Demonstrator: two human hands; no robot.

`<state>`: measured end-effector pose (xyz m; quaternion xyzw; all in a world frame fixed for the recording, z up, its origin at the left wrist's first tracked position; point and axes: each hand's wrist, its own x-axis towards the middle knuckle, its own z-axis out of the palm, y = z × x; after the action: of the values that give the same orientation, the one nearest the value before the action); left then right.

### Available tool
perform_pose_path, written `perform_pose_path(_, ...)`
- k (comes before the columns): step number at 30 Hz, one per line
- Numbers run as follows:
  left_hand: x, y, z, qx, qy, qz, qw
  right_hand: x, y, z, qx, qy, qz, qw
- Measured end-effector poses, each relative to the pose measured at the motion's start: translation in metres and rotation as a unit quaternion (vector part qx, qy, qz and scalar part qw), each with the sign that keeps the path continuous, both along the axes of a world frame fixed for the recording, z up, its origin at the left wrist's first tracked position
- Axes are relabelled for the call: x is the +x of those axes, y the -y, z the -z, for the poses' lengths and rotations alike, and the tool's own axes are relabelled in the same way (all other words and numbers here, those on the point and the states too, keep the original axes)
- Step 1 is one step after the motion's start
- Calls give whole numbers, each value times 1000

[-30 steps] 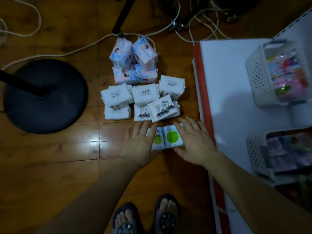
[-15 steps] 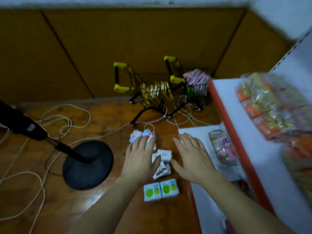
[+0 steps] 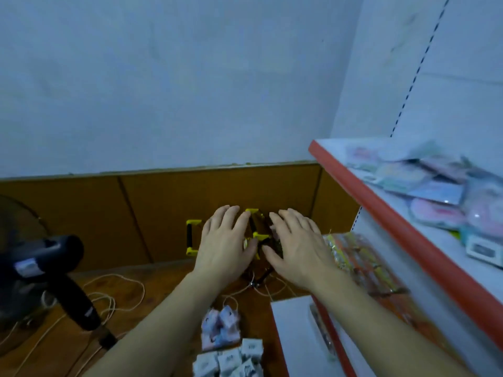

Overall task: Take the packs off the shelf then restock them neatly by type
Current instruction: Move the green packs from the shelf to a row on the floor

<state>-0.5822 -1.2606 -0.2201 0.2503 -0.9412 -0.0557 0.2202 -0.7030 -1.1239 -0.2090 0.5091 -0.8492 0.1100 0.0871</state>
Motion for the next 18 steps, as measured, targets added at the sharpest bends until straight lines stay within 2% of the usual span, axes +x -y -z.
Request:
perform_pose_path(4, -3, -12, -66, -27, -49, 33, 998, 13, -24, -67, -32, -48, 39, 998)
perform_pose_path(10, -18, -54, -134, -46, -110, 142, 983, 37, -100, -135, -64, -121, 167, 976)
perform_pose_path(14, -25, -109, -163, -59, -124, 256, 957, 59, -167, -163, -77, -154, 262, 950)
perform_pose_path(18, -28, -180, -178, -62, -153, 367, 915, 95, -245, -172, -86, -176, 353, 915)
